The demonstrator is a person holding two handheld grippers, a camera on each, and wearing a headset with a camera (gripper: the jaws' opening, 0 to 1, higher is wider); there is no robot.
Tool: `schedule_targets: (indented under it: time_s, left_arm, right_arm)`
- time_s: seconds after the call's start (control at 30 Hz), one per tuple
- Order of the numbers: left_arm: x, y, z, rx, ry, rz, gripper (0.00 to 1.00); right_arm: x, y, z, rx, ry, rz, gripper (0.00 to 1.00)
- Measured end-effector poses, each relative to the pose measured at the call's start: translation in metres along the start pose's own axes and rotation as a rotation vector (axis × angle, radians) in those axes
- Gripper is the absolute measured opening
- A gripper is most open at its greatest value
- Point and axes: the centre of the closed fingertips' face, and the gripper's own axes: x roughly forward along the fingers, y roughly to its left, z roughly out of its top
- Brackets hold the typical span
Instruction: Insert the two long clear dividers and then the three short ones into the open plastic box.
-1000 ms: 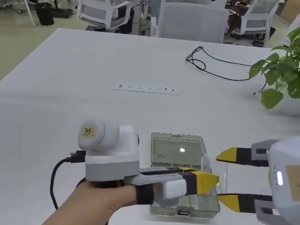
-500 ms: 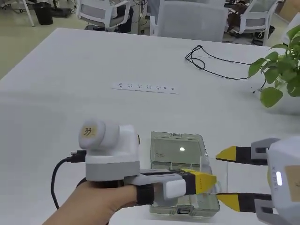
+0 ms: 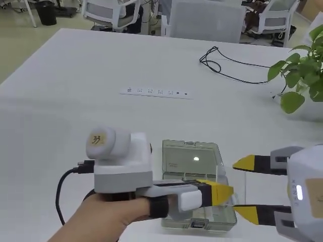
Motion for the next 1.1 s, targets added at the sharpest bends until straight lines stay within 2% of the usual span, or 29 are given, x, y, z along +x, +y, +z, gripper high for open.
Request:
schedule_targets:
  time_s: [0.1,0.17,0.27,0.33,0.4,0.47,0.57,0.6,0.73,0.77,0.87,0.93,1.1]
  left_arm:
    - [0.000,0.001,0.001,-0.012,-0.009,0.005,0.00]
    - [-0.001,0.003,0.002,0.008,-0.010,0.017,0.00]
    - [-0.003,0.003,0.005,0.006,-0.019,0.014,0.00]
    - [-0.005,0.005,0.004,0.054,-0.005,0.027,0.00]
    - [-0.007,0.004,0.003,0.110,0.012,0.015,0.00]
    - [-0.009,0.002,-0.001,0.206,0.042,0.003,0.00]
    - [-0.012,-0.003,-0.007,0.358,0.094,-0.015,0.00]
    - [-0.013,-0.005,-0.009,0.406,0.112,-0.026,0.00]
    - [-0.015,-0.012,-0.010,0.485,0.123,-0.065,0.00]
    - [-0.016,-0.015,-0.010,0.519,0.123,-0.081,0.00]
    - [-0.018,-0.020,-0.011,0.577,0.122,-0.102,0.00]
    - [-0.019,-0.021,-0.011,0.591,0.121,-0.103,0.00]
    - [-0.023,-0.031,-0.013,0.663,0.112,-0.143,0.00]
  right_arm:
    - [0.000,-0.001,0.000,-0.019,0.007,-0.007,0.33]
    - [0.000,-0.002,0.001,-0.021,0.008,-0.009,0.34]
    - [-0.003,-0.004,0.003,-0.004,-0.007,-0.005,0.36]
    - [-0.007,-0.007,0.004,0.036,-0.031,0.000,0.36]
    - [-0.010,-0.009,0.007,0.097,-0.076,0.017,0.35]
    - [-0.012,-0.011,0.008,0.131,-0.097,0.029,0.33]
    - [-0.017,-0.015,0.008,0.166,-0.133,0.080,0.31]
    - [-0.018,-0.014,0.012,0.196,-0.164,0.108,0.30]
    - [-0.022,-0.013,0.021,0.268,-0.240,0.202,0.24]
    - [-0.023,-0.012,0.023,0.305,-0.262,0.237,0.22]
    - [-0.030,-0.009,0.030,0.352,-0.320,0.325,0.17]
    - [-0.032,-0.007,0.031,0.363,-0.334,0.376,0.16]
    - [-0.034,-0.001,0.032,0.321,-0.332,0.446,0.12]
